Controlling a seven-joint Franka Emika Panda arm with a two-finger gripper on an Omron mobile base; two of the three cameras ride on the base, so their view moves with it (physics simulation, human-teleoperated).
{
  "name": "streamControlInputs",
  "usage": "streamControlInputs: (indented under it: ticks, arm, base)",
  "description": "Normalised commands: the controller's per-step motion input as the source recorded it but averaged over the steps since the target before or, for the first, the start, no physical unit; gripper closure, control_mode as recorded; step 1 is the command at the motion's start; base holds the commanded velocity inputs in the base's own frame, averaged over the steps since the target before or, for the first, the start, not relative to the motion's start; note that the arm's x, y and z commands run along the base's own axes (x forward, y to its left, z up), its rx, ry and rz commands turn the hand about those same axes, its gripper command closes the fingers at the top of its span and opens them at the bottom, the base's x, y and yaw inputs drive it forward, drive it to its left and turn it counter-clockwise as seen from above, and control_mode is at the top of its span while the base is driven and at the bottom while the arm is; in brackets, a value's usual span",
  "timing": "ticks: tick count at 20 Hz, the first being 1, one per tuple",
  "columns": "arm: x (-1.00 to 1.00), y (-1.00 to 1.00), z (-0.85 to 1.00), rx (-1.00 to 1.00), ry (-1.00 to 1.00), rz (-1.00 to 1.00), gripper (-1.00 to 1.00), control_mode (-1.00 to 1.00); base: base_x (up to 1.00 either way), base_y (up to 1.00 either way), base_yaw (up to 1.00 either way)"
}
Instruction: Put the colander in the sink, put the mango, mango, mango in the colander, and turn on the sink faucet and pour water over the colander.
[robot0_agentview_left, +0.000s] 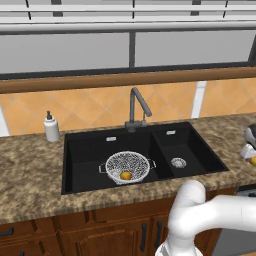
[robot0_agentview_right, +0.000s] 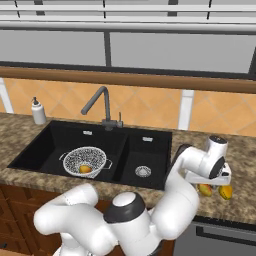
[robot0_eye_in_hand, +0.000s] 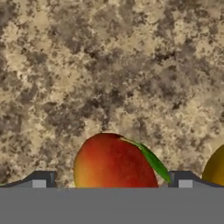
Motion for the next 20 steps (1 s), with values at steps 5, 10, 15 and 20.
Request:
streamControlInputs:
  ticks: [5,10,15,20]
  arm:
    - [0.01,0.05,-0.65,-0.04,-0.04,0.0,-1.0,-1.0]
    - [-0.02,0.11,-0.54,-0.06,-0.01,0.0,1.0,-1.0]
    - [-0.12,0.11,0.1,0.0,-0.05,0.0,1.0,-1.0]
    - [-0.2,0.58,0.53,0.04,-0.14,0.0,1.0,-1.0]
  base:
    - [0.0,0.0,0.0]
    - [0.0,0.0,0.0]
    - [0.0,0.0,0.0]
    - [0.0,0.0,0.0]
